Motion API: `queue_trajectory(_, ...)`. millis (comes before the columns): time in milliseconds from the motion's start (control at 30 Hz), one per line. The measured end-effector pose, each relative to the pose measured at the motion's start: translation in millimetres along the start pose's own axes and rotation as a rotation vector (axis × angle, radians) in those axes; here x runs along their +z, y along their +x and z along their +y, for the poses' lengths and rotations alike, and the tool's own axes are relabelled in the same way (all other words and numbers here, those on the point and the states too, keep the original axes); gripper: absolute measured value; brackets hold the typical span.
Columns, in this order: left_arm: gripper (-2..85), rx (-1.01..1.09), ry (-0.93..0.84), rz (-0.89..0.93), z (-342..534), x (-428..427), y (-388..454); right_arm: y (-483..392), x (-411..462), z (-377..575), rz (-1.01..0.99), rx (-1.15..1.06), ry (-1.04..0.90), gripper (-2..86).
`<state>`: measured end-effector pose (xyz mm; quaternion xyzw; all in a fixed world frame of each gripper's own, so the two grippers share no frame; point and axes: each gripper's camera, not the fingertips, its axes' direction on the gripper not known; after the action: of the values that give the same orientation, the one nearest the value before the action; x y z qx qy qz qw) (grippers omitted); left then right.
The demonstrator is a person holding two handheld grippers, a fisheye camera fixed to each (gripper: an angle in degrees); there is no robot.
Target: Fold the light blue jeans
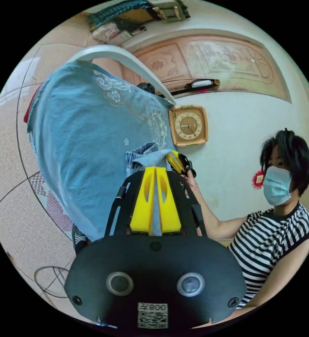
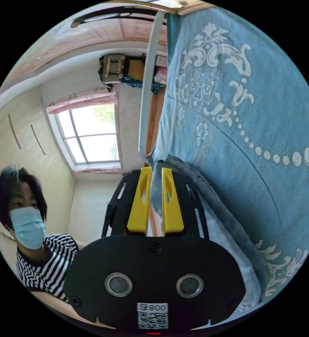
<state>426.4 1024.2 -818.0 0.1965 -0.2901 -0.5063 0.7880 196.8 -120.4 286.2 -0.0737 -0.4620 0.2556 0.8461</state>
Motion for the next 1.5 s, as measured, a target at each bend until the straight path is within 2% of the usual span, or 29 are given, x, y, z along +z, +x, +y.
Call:
queue_trajectory(100,0.2,0.112,-0.093,-0.038,-4,22,20,-24,0,10,0.025,-0.078,0.042,1.9)
queue_trajectory(233,0.1,0.198,-0.196,-0.152,-25,57,25,-37,55,-17,0.205,-0.142,-0.131,0.4)
queue_trajectory(300,0.1,0.154,-0.2,-0.314,-40,69,9,-34,78,-32,0.315,-0.15,-0.187,0.3)
queue_trajectory(333,0.1,0.143,-0.205,-0.319,-43,71,3,-31,88,-40,0.322,-0.136,-0.209,0.2)
queue_trajectory(400,0.1,0.07,-0.164,-0.206,-48,68,-15,-32,92,-47,0.3,-0.131,-0.227,0.1)
queue_trajectory(500,0.1,0.073,-0.147,-0.222,-38,62,-10,-48,86,-35,0.289,-0.184,-0.227,0.1)
queue_trajectory(633,0.2,0.124,-0.193,-0.088,-10,62,6,-73,51,35,0.219,-0.264,-0.199,0.1)
queue_trajectory(667,0.2,0.116,-0.241,-0.076,0,69,7,-70,49,59,0.256,-0.245,-0.217,0.1)
queue_trajectory(767,0.2,0.115,-0.348,-0.216,11,92,-3,-31,61,95,0.404,-0.109,-0.337,0.1)
queue_trajectory(867,0.3,0.067,-0.364,-0.219,7,104,-20,4,61,94,0.318,-0.032,-0.317,0.3)
queue_trajectory(967,0.7,0.077,-0.353,-0.235,9,98,-17,-4,57,95,0.331,-0.079,-0.31,0.8)
queue_trajectory(1100,2.9,-0.007,-0.331,-0.101,31,79,-21,-12,34,134,0.257,-0.075,-0.247,2.9)
queue_trajectory(1233,8.2,-0.161,-0.385,-0.076,59,76,-38,21,14,191,0.251,0.111,-0.214,8.9)
queue_trajectory(1300,11.3,-0.268,-0.43,0.002,76,87,-53,44,13,205,0.205,0.191,-0.207,10.4)
queue_trajectory(1400,13.2,-0.315,-0.45,0.07,84,107,-63,75,20,210,0.094,0.249,-0.176,11.8)
queue_trajectory(1500,11.5,-0.352,-0.443,0.11,83,125,-68,96,31,214,0.017,0.268,-0.186,12.6)
